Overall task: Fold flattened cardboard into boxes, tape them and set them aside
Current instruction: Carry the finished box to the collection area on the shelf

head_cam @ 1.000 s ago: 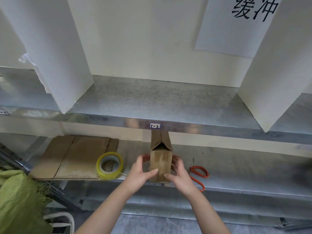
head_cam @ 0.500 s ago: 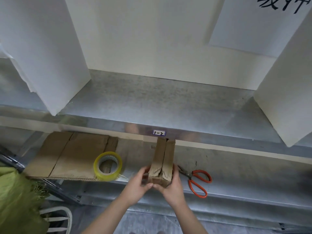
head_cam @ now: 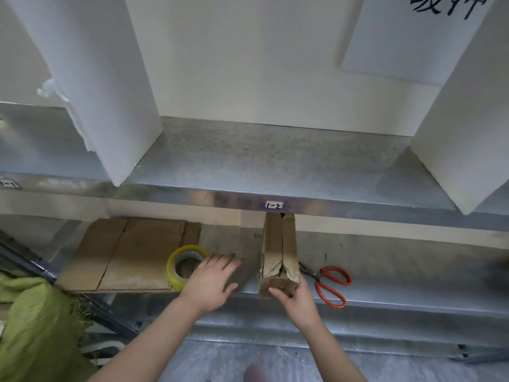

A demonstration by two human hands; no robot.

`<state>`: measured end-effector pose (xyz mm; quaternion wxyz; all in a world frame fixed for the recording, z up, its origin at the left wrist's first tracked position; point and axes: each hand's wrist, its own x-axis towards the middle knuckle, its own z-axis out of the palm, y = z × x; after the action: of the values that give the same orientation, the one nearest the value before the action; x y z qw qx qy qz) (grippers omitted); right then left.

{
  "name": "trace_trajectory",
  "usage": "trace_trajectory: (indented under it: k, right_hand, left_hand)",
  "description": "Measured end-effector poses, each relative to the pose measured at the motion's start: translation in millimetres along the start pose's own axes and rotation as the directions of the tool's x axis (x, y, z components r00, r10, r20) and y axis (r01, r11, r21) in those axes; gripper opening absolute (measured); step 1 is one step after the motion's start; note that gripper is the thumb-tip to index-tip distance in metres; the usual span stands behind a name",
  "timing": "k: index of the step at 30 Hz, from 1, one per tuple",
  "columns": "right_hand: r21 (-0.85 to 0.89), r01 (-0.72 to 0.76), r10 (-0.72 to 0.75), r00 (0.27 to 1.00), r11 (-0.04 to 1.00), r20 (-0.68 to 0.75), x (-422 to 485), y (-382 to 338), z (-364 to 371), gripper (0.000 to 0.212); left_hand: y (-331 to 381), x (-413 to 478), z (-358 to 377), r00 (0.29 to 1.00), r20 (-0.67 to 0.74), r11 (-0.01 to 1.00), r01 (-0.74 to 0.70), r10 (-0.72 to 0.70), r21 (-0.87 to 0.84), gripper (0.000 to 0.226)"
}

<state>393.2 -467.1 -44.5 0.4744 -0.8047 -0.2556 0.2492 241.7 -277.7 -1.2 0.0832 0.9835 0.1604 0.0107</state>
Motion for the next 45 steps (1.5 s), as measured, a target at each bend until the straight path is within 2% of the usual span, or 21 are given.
trace_trajectory:
  k: [4,8,13,22,26,29,41,45]
  right_hand:
    - [0.014,0.002,-0.001,0.999,1.0,-0.04,-14.2,1.3,-25.0,0.08]
    - [0.015,-0.017,0.018,0.996,1.0,-0.088,-42.3,13.1,-64.6,0.077]
    - [0.055,-0.081,0.088,0.986,0.995,-0.144,-83.3,47.8,-134.0,0.07]
    - [0.06,-0.087,0.096,0.982,0.994,-0.164,-134.5,126.5,-297.9,0.076]
    - [0.02,-0.098,0.1,0.981,0.995,-0.168,-152.7,159.8,-367.9,0.066]
    - [0.019,-0.12,0.122,0.977,0.993,-0.174,-159.0,182.5,-414.1,0.069]
    - [0.003,-0.197,0.194,0.959,0.98,-0.205,-105.4,241.9,-587.2,0.059]
    - [-0.034,-0.215,0.207,0.964,0.976,-0.164,-81.0,270.4,-628.7,0.08]
  left_hand:
    - [11.0,4.0,-11.9,0.996,-0.007,0.996,-0.085,0.085,0.021,0.057]
    - [44.2,14.7,-13.2,0.978,-0.036,0.975,-0.204,0.208,0.085,0.058]
    - [122.4,29.1,-8.2,0.961,-0.027,0.957,-0.27,0.274,0.107,0.06]
    - [318.8,57.1,18.2,0.963,-0.001,0.962,-0.27,0.27,0.044,0.071]
    - [401.0,76.4,24.8,0.956,-0.043,0.956,-0.292,0.29,-0.022,0.072]
    - [454.9,94.2,29.8,0.946,-0.023,0.944,-0.325,0.324,-0.056,0.072]
    - [604.3,225.0,72.6,0.915,-0.019,0.913,-0.403,0.403,-0.063,0.072]
    - [649.5,248.9,86.9,0.936,0.045,0.929,-0.34,0.35,-0.146,0.075]
